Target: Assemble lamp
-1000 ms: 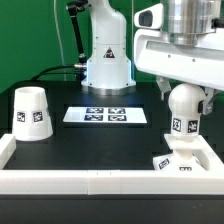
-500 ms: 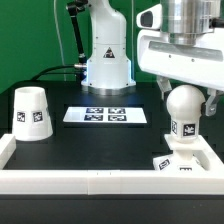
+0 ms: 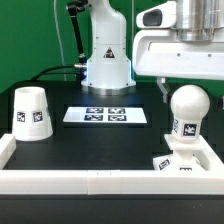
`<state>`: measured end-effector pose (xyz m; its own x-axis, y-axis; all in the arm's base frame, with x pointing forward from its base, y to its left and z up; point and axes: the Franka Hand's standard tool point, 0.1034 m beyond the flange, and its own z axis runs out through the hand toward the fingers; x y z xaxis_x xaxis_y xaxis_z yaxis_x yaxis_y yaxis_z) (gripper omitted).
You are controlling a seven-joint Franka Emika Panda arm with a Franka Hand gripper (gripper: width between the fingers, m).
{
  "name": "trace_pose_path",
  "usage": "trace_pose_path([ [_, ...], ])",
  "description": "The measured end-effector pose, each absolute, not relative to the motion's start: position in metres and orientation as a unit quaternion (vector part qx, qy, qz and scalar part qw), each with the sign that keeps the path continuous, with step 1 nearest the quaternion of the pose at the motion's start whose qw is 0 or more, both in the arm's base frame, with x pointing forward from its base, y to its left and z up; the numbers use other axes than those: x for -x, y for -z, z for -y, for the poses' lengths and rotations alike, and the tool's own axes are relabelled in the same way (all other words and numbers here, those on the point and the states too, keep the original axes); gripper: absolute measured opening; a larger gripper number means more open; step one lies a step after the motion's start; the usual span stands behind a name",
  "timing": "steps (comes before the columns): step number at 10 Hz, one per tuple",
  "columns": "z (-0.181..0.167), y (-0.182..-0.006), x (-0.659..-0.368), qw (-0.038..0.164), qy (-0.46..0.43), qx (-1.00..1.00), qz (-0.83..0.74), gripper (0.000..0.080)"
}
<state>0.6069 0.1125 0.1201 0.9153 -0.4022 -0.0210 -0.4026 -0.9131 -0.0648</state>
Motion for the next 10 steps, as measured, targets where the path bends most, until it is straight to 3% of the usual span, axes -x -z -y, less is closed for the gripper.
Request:
trace_pose_path([
  [10, -0.1019, -0.1160, -0.6126, 0.021, 0.037, 0.976, 0.215, 0.0698],
])
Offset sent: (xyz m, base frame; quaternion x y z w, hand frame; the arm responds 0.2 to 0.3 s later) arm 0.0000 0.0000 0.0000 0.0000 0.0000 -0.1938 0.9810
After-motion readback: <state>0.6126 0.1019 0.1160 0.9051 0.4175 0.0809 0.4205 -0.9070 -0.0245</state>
